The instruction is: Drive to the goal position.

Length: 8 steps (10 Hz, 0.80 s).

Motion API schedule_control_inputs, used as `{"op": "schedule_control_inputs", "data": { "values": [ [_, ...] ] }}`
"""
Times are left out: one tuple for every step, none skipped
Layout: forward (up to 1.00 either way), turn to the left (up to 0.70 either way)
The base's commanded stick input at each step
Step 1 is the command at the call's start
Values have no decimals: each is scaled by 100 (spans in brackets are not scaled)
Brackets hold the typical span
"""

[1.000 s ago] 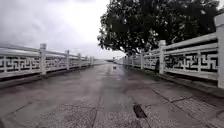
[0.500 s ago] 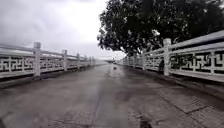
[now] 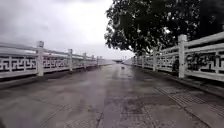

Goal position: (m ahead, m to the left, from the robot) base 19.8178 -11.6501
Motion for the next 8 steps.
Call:
{"op": "schedule_control_inputs", "data": {
  "values": [
    [69, 1],
    [69, 1],
    [69, 1],
    [69, 1],
    [69, 1],
    [69, 1],
    [69, 1],
    [69, -3]
  ]
}}
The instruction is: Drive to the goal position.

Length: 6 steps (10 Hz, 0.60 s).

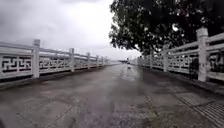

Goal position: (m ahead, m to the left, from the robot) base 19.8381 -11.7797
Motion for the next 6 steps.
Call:
{"op": "schedule_control_inputs", "data": {
  "values": [
    [69, -14],
    [69, -14],
    [69, -14],
    [69, -14],
    [69, -2],
    [69, 0]
  ]
}}
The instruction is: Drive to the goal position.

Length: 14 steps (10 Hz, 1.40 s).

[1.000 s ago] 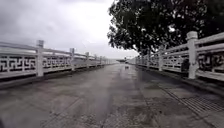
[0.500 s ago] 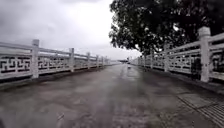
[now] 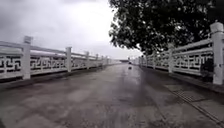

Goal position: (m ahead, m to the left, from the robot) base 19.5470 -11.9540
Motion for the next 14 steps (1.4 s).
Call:
{"op": "schedule_control_inputs", "data": {
  "values": [
    [69, 1],
    [69, 1],
    [69, 1],
    [69, 1],
    [69, 1],
    [69, 1],
    [69, 1],
    [69, 1],
    [69, 1],
    [69, 1],
    [69, 1],
    [69, 1],
    [69, 1],
    [69, 1]
  ]
}}
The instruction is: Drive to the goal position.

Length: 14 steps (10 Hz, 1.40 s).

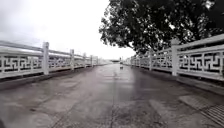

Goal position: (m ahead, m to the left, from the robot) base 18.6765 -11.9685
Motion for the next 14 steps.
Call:
{"op": "schedule_control_inputs", "data": {
  "values": [
    [69, 1],
    [69, 1],
    [69, 1],
    [69, 1],
    [69, 0],
    [69, -3],
    [69, -4],
    [69, -3],
    [69, -3],
    [69, -7],
    [69, -5],
    [69, -1],
    [69, 1],
    [69, 1]
  ]
}}
